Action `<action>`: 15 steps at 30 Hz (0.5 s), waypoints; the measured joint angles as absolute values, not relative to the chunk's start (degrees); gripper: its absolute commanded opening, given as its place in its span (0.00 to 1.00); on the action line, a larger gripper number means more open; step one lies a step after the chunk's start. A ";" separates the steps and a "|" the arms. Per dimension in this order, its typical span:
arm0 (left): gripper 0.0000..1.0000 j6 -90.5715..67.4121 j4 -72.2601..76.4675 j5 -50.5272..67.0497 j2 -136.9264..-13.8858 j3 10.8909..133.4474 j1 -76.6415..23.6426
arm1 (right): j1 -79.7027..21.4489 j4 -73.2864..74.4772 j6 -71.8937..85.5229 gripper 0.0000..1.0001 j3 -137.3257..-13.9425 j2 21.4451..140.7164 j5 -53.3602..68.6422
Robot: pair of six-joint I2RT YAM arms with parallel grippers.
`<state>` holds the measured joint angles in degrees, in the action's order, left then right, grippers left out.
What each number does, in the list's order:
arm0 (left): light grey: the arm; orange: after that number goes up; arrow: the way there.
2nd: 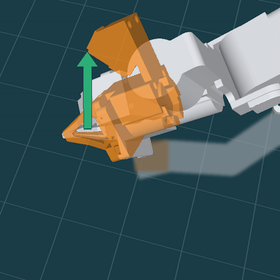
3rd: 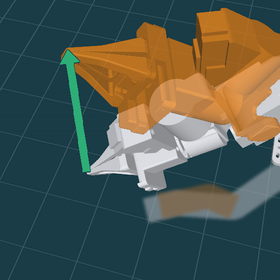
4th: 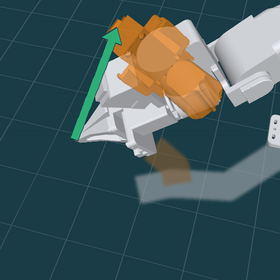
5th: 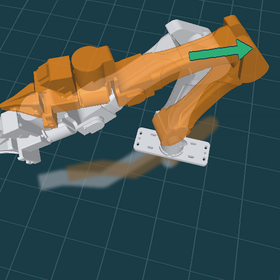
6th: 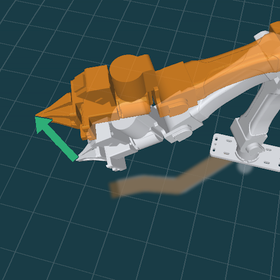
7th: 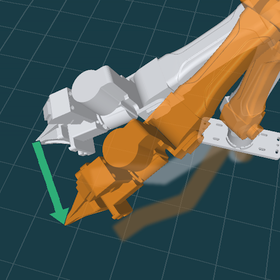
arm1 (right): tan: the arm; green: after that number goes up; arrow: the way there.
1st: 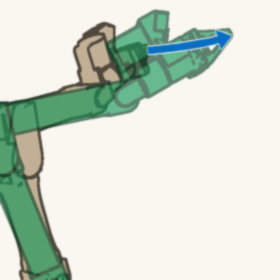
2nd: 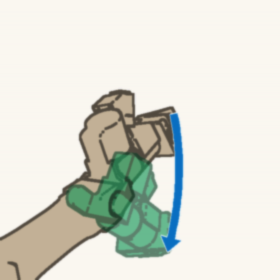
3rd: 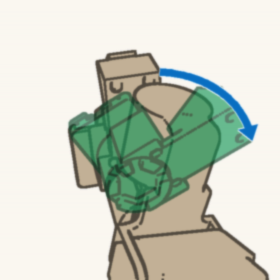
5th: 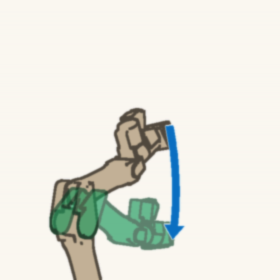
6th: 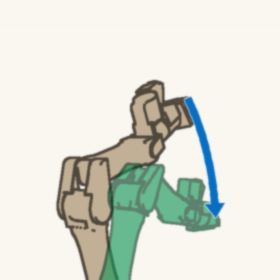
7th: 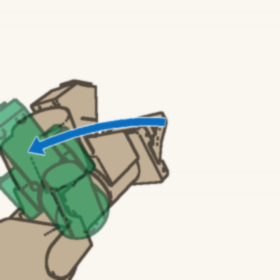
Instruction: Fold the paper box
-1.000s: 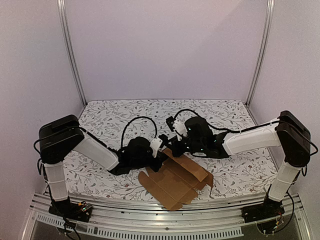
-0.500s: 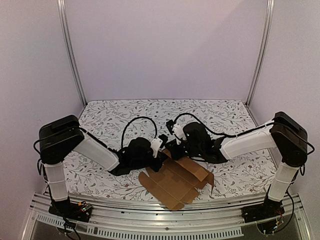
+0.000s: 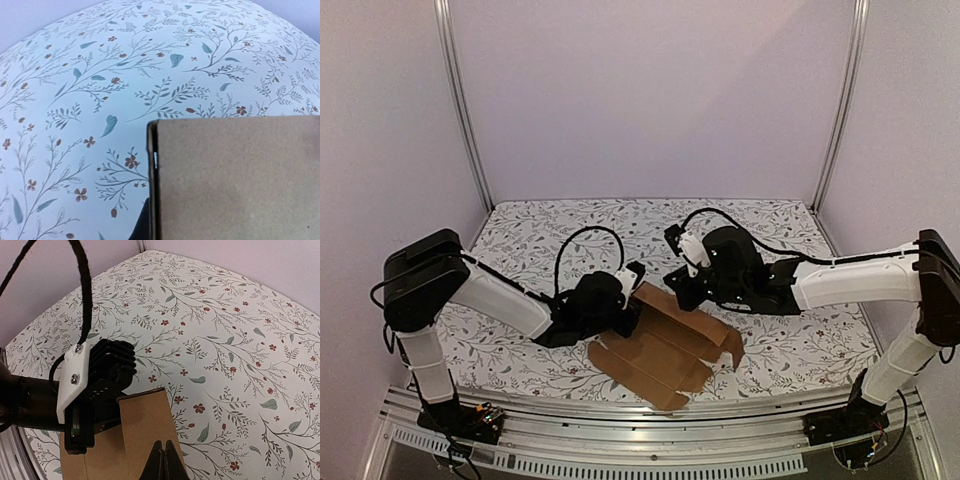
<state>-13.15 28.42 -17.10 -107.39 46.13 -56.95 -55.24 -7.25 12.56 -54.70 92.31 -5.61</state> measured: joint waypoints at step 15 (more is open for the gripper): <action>0.00 -31.88 2.33 -37.47 -102.61 51.29 -60.53 | -55.24 6.15 11.79 0.00 -51.18 78.91 -12.62</action>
